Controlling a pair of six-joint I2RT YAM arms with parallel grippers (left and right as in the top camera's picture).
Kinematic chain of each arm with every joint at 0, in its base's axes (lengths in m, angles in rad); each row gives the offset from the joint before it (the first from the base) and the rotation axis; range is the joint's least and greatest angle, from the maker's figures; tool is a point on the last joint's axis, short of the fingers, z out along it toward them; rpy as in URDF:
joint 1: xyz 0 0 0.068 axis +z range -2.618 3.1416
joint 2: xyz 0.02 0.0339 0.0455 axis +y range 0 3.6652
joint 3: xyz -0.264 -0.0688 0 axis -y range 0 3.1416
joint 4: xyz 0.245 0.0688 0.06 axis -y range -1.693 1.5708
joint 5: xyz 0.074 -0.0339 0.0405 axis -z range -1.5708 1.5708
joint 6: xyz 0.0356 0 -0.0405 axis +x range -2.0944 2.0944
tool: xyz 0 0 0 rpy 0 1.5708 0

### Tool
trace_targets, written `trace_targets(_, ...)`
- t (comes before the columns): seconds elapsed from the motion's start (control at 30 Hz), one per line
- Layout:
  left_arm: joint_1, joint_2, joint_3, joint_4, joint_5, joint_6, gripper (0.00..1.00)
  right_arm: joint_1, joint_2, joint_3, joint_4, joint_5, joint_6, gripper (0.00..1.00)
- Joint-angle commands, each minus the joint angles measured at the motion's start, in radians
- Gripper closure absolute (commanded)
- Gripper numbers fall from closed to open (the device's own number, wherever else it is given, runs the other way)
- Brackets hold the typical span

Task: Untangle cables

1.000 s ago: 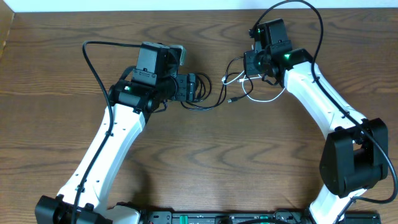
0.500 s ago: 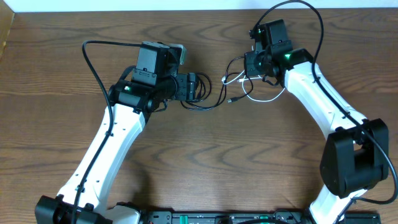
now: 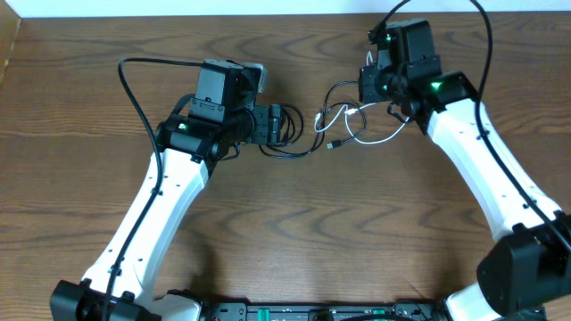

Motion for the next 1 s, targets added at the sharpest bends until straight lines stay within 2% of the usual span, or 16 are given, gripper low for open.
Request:
trace_targets(0.0,0.0,0.008,-0.004,-0.001,0.001,0.015,0.23,0.004,-0.024,0.017,-0.005,-0.005,-0.018,0.99)
trace_targets(0.4,0.0,0.008,-0.004,-0.002,0.002,0.014,0.23,0.004,-0.011,0.017,-0.034,-0.006,-0.018,0.99)
trace_targets(0.97,0.0,0.008,-0.004,-0.002,0.002,0.015,0.23,0.004,0.124,0.016,-0.008,-0.041,-0.018,0.99)
